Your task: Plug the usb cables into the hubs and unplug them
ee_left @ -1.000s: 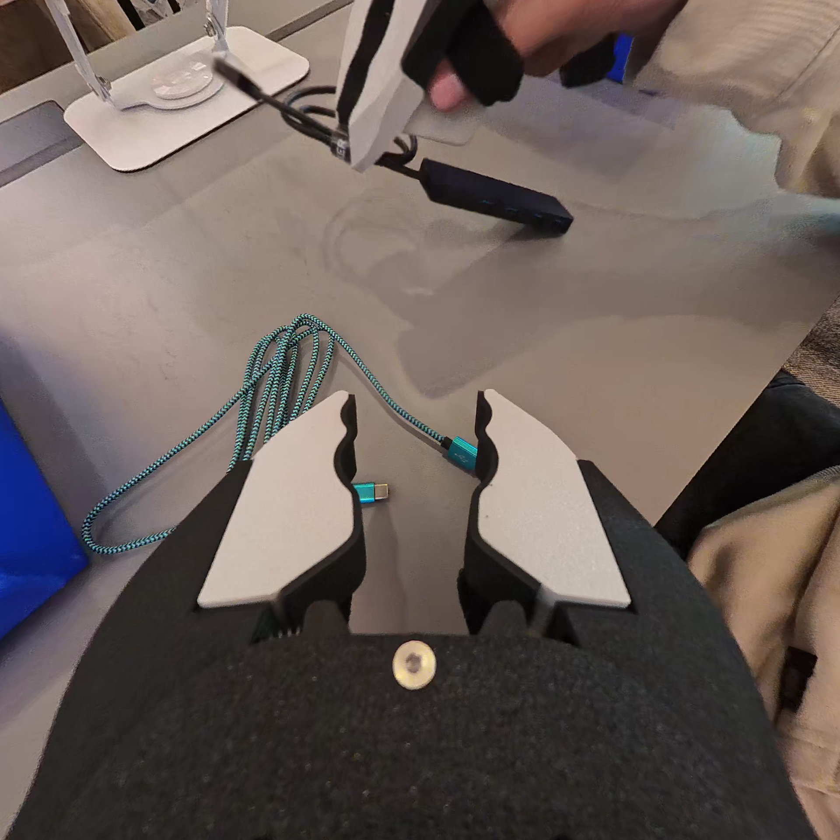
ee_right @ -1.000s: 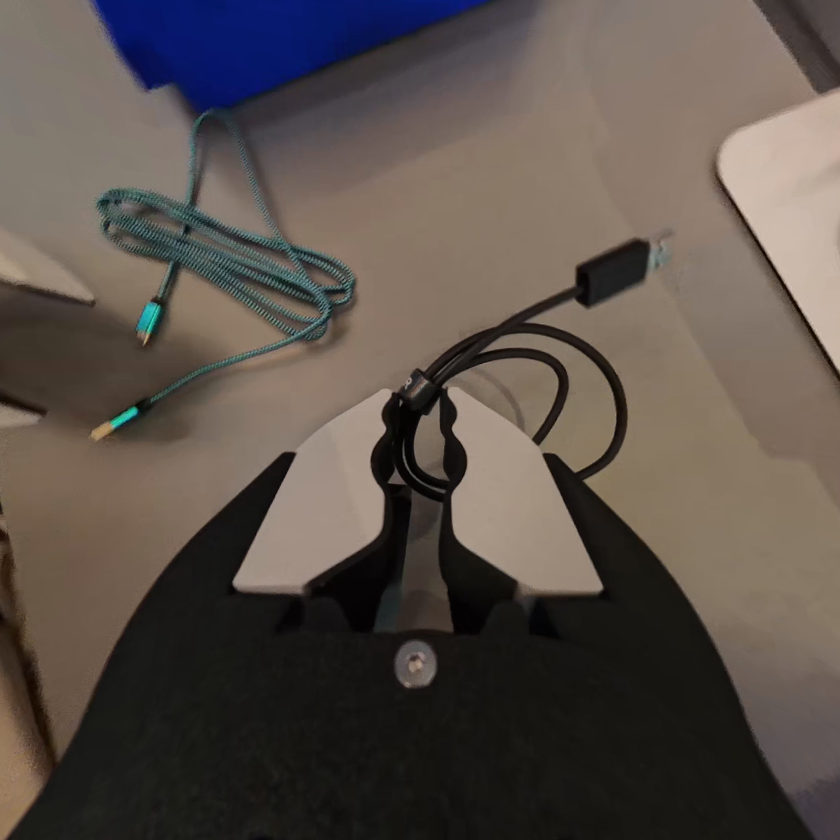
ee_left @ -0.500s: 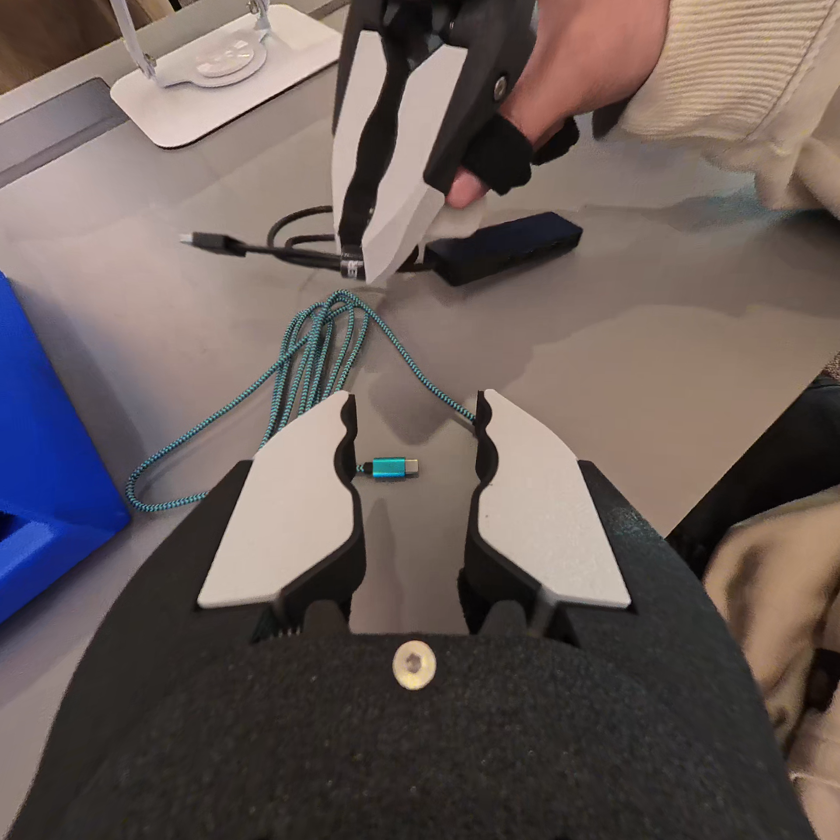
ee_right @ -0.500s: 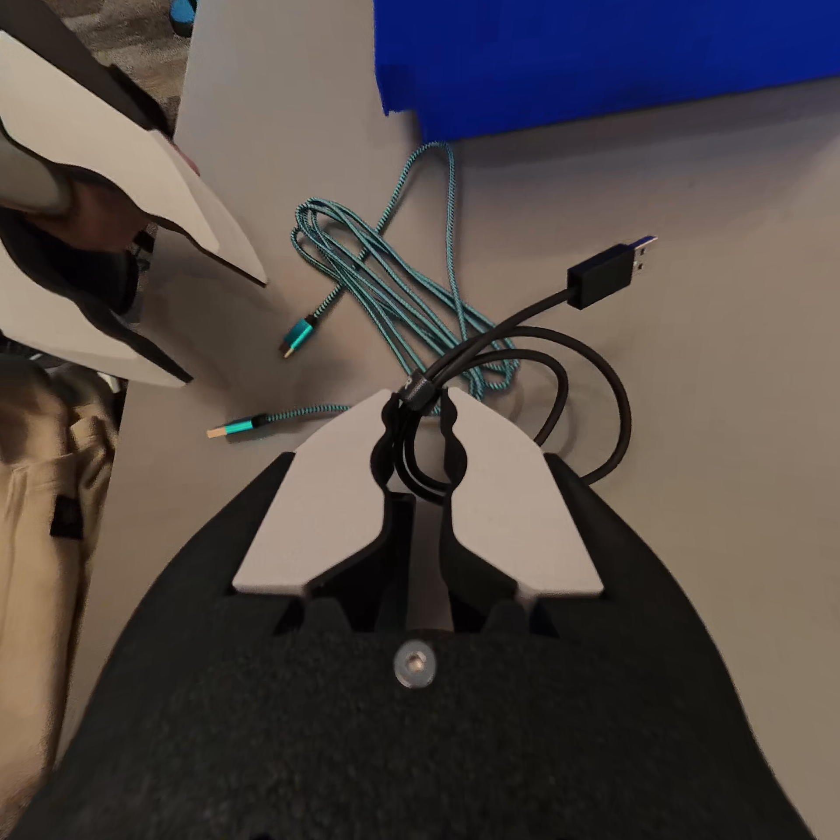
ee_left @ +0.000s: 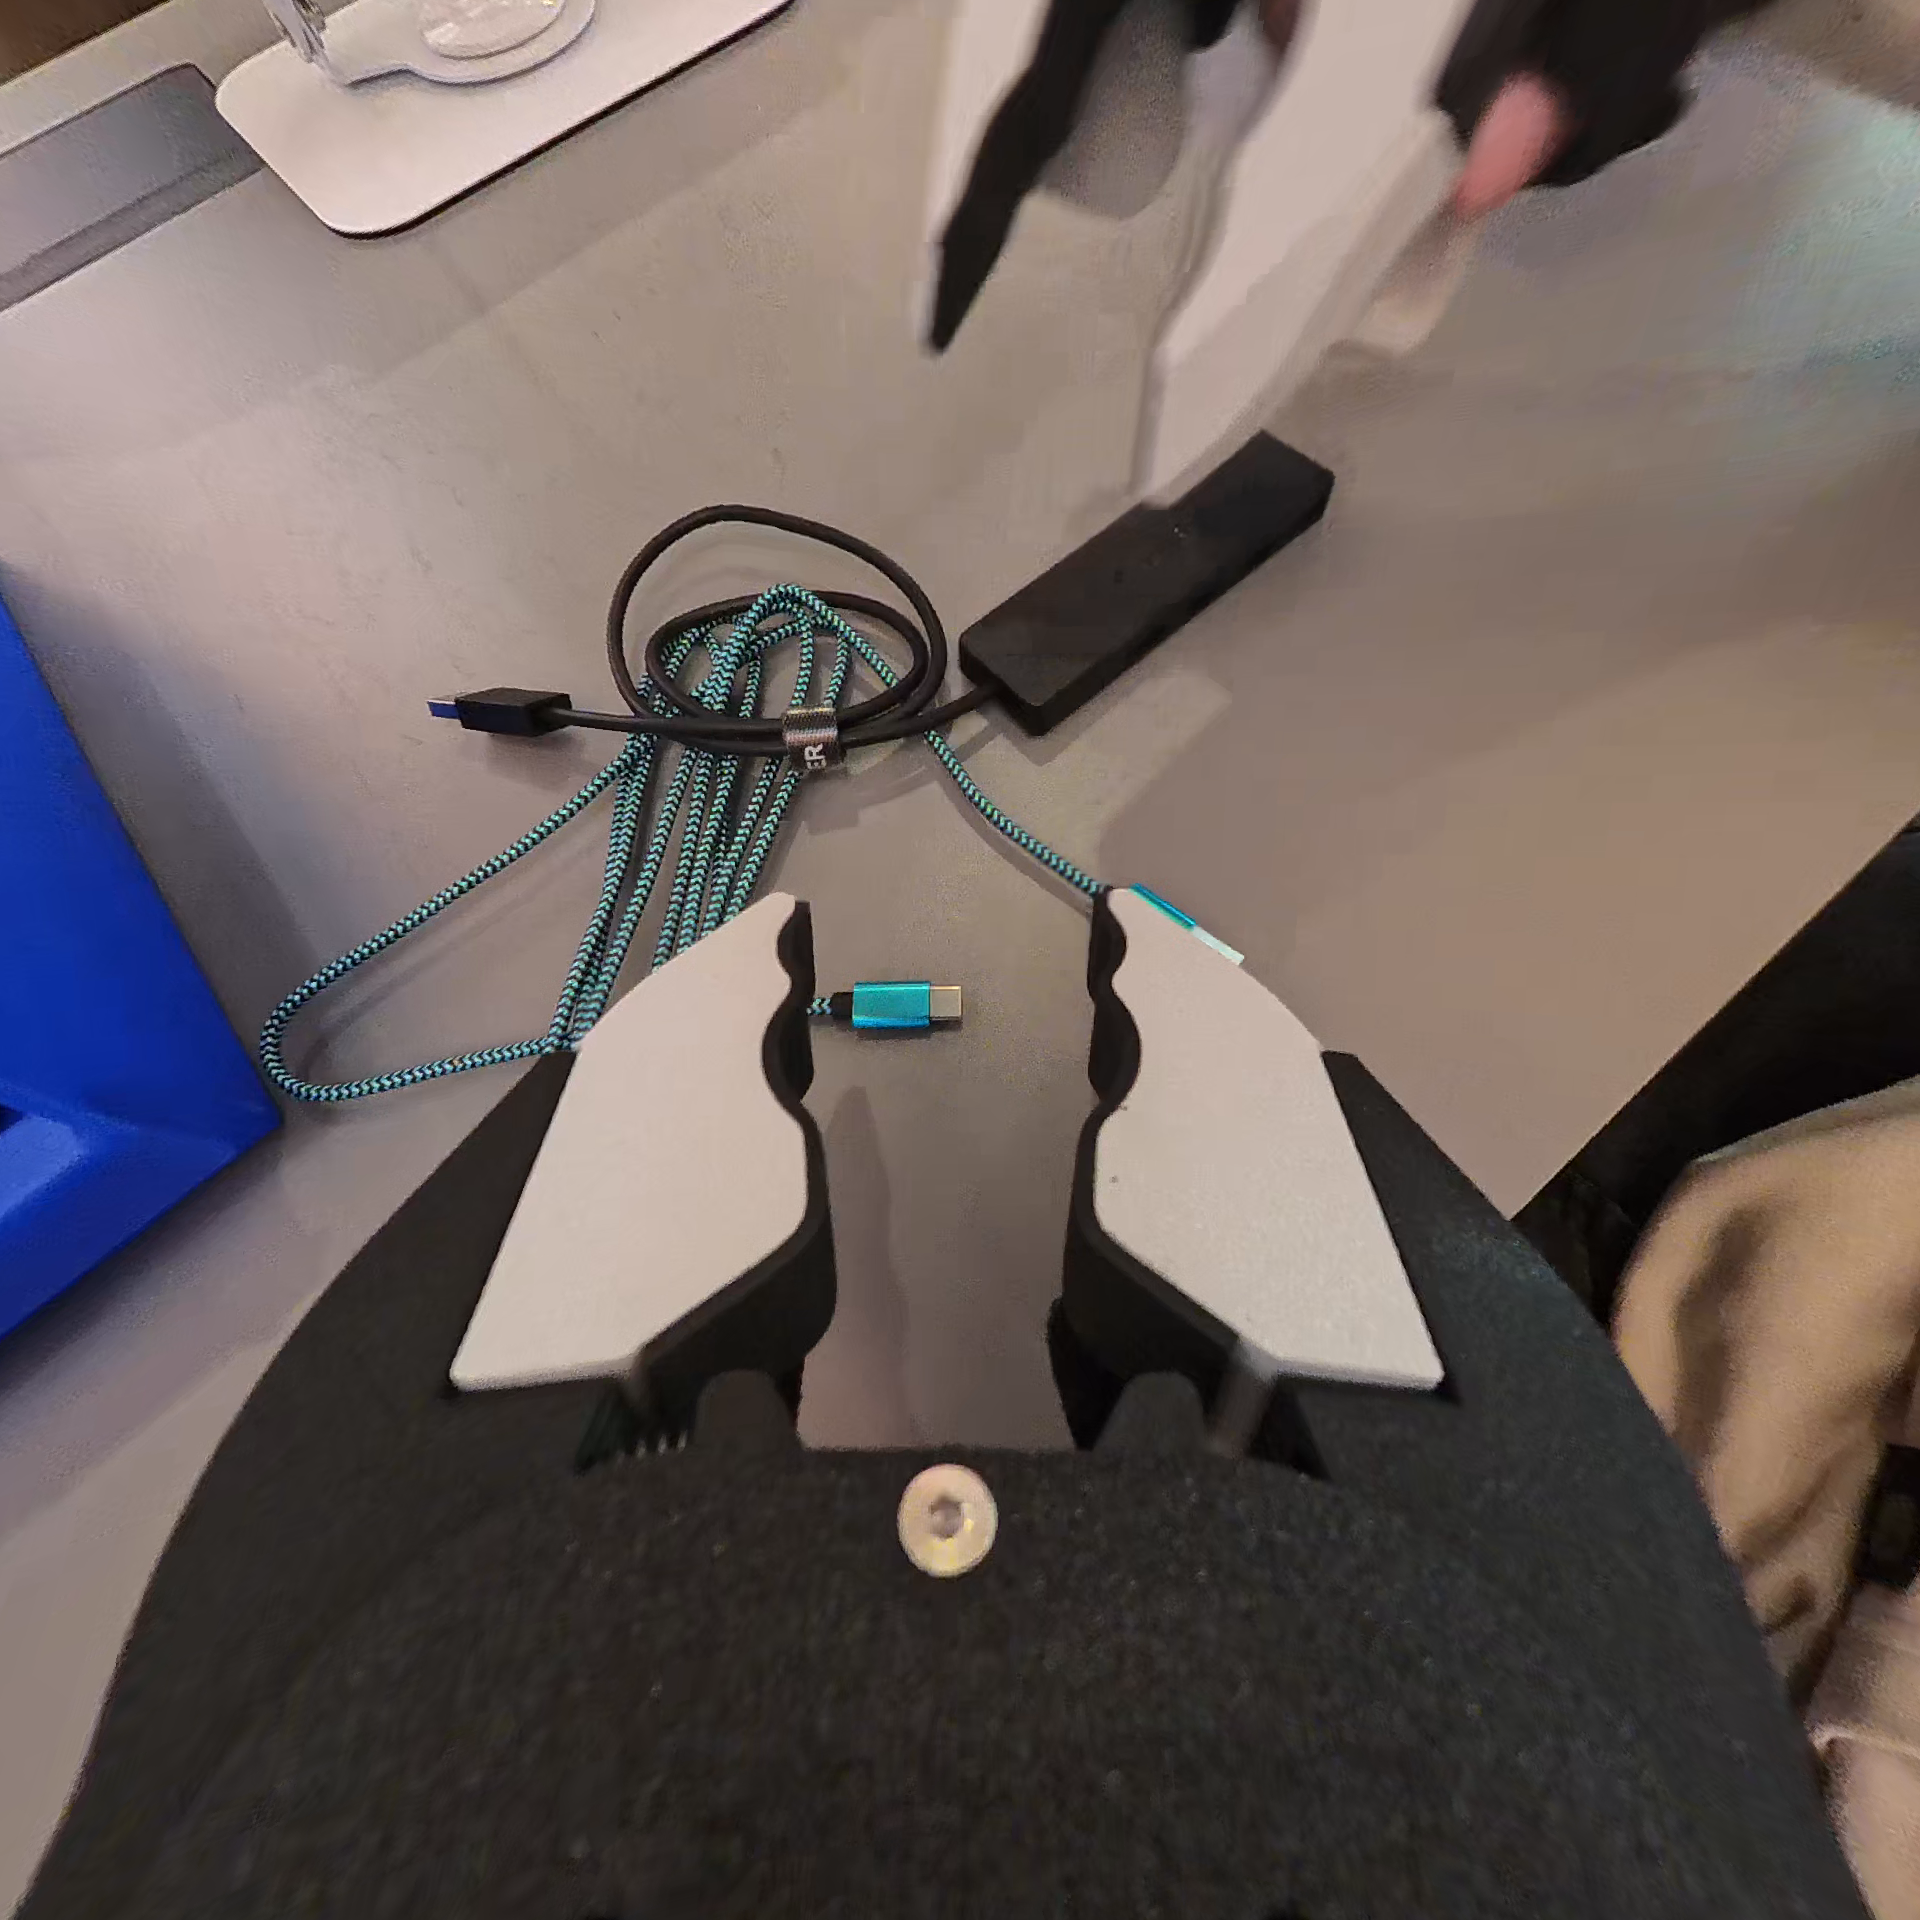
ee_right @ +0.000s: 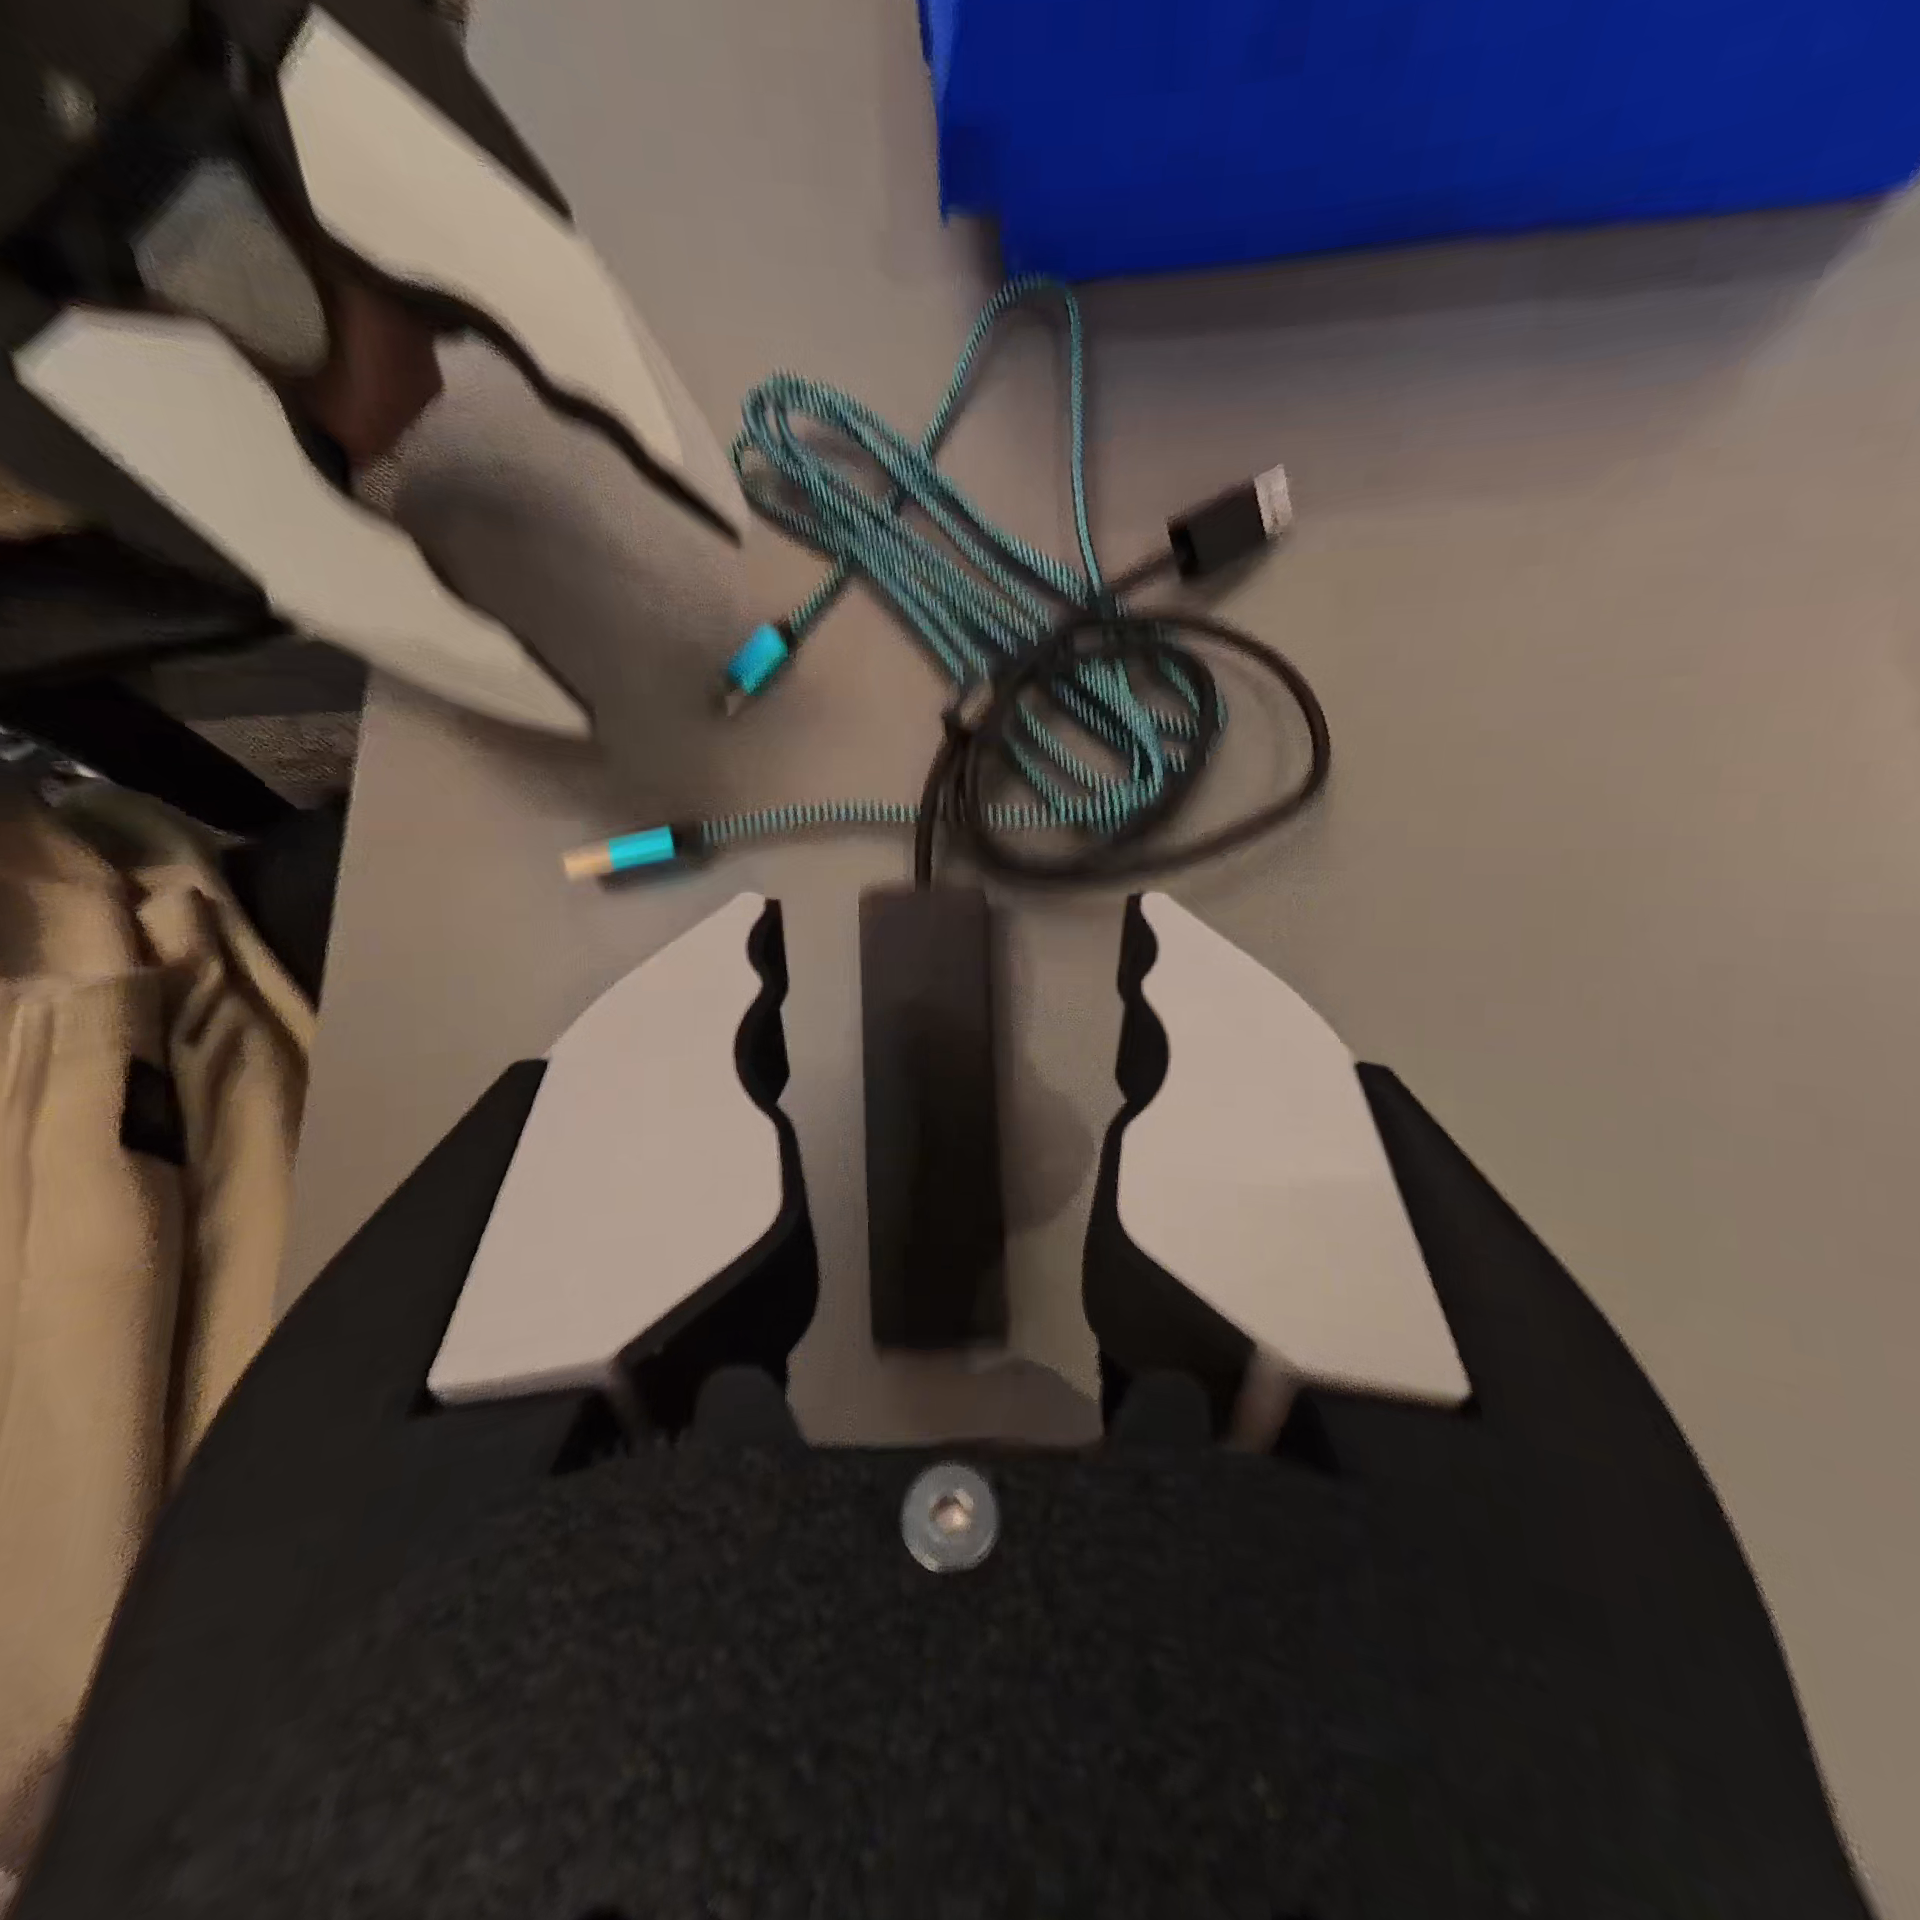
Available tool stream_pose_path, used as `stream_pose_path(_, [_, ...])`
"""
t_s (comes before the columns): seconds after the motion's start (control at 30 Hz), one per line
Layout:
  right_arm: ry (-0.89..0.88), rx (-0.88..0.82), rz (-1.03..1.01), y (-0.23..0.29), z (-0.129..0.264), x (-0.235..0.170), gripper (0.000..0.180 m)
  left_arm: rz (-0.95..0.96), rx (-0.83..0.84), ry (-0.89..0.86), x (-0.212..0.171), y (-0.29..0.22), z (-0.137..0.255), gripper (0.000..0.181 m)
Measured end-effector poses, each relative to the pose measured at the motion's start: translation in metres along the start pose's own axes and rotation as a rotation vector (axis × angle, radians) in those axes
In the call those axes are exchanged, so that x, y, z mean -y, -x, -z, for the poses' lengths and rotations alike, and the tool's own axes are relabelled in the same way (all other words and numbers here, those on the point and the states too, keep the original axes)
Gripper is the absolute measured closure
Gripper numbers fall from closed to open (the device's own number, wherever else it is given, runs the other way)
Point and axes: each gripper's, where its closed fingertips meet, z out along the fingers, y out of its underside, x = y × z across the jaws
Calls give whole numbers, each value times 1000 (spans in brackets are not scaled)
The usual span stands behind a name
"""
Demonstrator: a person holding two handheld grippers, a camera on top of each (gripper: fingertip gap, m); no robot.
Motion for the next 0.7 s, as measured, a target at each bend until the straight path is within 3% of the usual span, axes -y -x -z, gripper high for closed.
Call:
stream_pose_path(0.03, [20, -36, -7, -1, 10, -16, 116, -1, 0, -1, 0, 0, 0, 130])
stream_pose_path(0.13, [30, -77, -55, 1, 27, -61, 116, -5, -7, -3, 1, -2, -1, 130])
stream_pose_path(0.27, [30, -88, -77, 0, 24, -92, 119, -28, -12, 0, 4, -6, -5, 130])
stream_pose_path(0.53, [38, -24, 36, 4, 1, -86, 146, -34, -17, 9, 5, -8, -10, 130])
stream_pose_path(0.7, [23, -43, -85, 3, 6, -87, 147, -37, -12, 8, 5, -8, -11, 130])
